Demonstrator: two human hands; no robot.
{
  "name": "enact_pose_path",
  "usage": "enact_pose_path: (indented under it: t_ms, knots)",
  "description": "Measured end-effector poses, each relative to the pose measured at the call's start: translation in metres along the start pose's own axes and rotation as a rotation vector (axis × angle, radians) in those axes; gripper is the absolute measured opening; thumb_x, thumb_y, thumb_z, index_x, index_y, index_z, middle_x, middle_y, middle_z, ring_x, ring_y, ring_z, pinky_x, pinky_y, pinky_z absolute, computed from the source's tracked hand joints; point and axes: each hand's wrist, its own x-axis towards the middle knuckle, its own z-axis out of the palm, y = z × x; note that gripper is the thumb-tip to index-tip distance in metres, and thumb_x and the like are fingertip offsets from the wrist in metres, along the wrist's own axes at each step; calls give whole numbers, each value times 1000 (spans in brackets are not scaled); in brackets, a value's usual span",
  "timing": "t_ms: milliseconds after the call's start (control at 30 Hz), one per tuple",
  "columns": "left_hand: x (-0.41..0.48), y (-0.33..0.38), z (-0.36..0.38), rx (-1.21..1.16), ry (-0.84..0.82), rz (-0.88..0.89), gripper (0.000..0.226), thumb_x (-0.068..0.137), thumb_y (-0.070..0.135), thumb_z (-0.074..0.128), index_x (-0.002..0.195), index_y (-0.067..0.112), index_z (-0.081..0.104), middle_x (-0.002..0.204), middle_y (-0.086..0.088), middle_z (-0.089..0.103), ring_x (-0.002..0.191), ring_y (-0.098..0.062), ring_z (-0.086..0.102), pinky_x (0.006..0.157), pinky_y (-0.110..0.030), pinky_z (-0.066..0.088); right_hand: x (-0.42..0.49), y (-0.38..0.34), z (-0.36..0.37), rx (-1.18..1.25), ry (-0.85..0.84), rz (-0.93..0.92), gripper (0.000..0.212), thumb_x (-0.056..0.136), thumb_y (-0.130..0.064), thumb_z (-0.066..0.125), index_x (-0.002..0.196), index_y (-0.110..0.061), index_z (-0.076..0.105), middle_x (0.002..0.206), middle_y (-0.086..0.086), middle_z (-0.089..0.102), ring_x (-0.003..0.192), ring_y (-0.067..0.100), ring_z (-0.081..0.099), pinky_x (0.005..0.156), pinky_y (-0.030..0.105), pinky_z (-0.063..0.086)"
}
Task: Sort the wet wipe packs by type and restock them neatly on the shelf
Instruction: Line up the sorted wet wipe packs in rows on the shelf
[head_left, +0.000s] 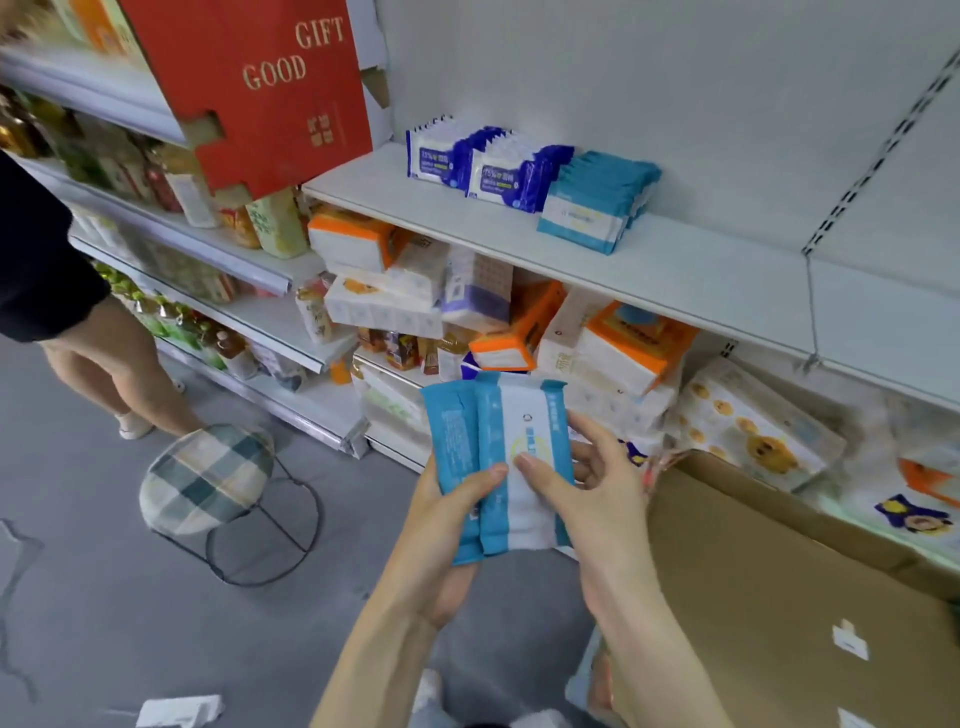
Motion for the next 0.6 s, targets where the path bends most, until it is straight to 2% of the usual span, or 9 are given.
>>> enact_pose_path:
  t_ms: [133, 267, 400, 500, 567, 600]
  knots:
    - [6, 24, -27, -8, -21, -51, 53, 69, 9, 60, 121, 13, 57, 107, -11, 72, 87, -23, 71, 67, -36, 60, -2, -2, 23, 106, -36, 49, 28, 78, -10, 75, 105, -16, 69, 98, 2, 73, 95, 25, 68, 82, 40, 57]
    - [12, 38, -43, -43, -81, -157, 50, 68, 11, 59, 118, 13, 62, 107, -12, 71, 88, -24, 70, 77, -39, 55, -3, -2, 34, 223, -34, 144, 26, 83, -8, 69, 108, -8, 64, 104, 11, 72, 96, 31, 69, 85, 45, 56]
    - [23, 56, -51, -82, -184, -284, 27, 72, 23, 58, 88, 18, 79, 102, -12, 73, 81, -23, 72, 78, -37, 52, 4, -5, 44, 277, -2, 193, 29, 87, -11, 65, 114, -8, 57, 104, 13, 73, 93, 30, 70, 84, 47, 55]
    - [33, 66, -52, -92, -225, -308, 28, 76, 34, 58, 87, 20, 79, 103, -10, 73, 81, -24, 72, 65, -32, 59, 11, -11, 46, 287, -15, 213, 26, 88, -13, 63, 113, -10, 58, 101, 11, 74, 87, 26, 72, 69, 36, 57]
    - [41, 70, -54, -67, -219, -317, 32, 77, 45, 67, 91, 17, 78, 93, -8, 70, 64, -20, 65, 48, -26, 51, 16, -17, 46, 304, -18, 211, 24, 89, -12, 61, 114, -10, 59, 99, 11, 74, 86, 27, 71, 74, 41, 57]
    - [46, 71, -55, -63, -214, -320, 42, 74, 49, 73, 98, 15, 76, 89, -8, 66, 58, -18, 56, 43, -23, 43, 18, -19, 45, 300, -11, 203, 25, 90, -11, 61, 114, -9, 60, 98, 11, 74, 86, 28, 71, 79, 46, 55]
